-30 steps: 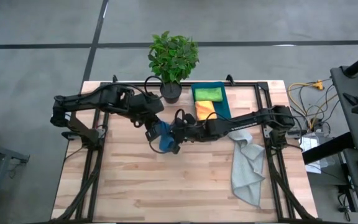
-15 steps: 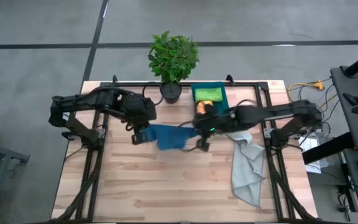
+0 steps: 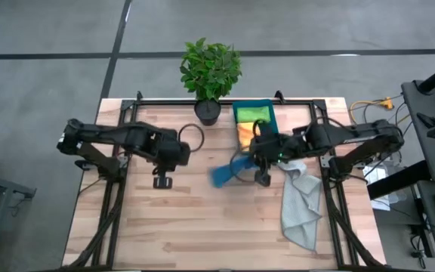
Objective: Fold microfiber towels
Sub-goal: Fold the blue microfiber towel
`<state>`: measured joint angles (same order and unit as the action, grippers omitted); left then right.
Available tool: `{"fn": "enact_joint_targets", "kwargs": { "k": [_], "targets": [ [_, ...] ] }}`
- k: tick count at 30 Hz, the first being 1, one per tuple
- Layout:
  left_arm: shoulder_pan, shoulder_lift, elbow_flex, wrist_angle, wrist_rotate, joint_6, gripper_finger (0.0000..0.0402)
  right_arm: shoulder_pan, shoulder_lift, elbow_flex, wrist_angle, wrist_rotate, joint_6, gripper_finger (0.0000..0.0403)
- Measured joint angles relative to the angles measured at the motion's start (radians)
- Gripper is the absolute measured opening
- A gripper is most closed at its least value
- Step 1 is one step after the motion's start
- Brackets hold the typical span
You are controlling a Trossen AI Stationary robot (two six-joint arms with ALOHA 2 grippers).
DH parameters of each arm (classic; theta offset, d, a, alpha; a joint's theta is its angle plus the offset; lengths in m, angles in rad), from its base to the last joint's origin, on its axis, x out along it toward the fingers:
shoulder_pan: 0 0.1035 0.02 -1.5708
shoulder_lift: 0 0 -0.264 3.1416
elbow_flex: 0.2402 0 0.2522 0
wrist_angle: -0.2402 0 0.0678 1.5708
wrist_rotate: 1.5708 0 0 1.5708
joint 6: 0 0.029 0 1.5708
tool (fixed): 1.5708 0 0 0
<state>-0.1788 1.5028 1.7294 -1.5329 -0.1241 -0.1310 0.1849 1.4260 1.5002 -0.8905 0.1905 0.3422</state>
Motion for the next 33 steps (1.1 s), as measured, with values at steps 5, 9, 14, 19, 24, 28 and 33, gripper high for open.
{"fn": "enact_joint_targets", "kwargs": {
  "k": [5,9,14,19,24,28,33],
  "targets": [
    [-0.105,-0.005,-0.02,0.01,0.001,-0.115,0.0,0.094,0.036,-0.001,0.003,-0.016,0.056,0.0008],
    [-0.195,-0.006,-0.04,0.103,-0.007,-0.219,0.0,0.174,0.063,-0.001,0.008,-0.016,0.105,0.0008],
    [-0.273,0.0,-0.094,0.406,-0.024,-0.246,0.0,0.239,0.064,-0.001,0.022,-0.018,0.14,0.0008],
    [-0.281,0.009,-0.228,0.824,-0.073,-0.203,0.0,0.25,0.059,-0.001,0.021,-0.014,0.175,0.0008],
    [-0.273,0.019,-0.353,1.072,-0.134,-0.23,0.0013,0.245,0.058,0.0,0.021,-0.011,0.241,0.0008],
    [-0.273,0.031,-0.455,1.202,-0.202,-0.231,0.0064,0.239,0.056,0.0,0.022,-0.007,0.294,0.0008],
    [-0.273,0.081,-0.598,1.557,-0.205,-0.23,0.0152,0.211,0.055,0.0,0.021,-0.007,0.355,0.0008]
  ]
}}
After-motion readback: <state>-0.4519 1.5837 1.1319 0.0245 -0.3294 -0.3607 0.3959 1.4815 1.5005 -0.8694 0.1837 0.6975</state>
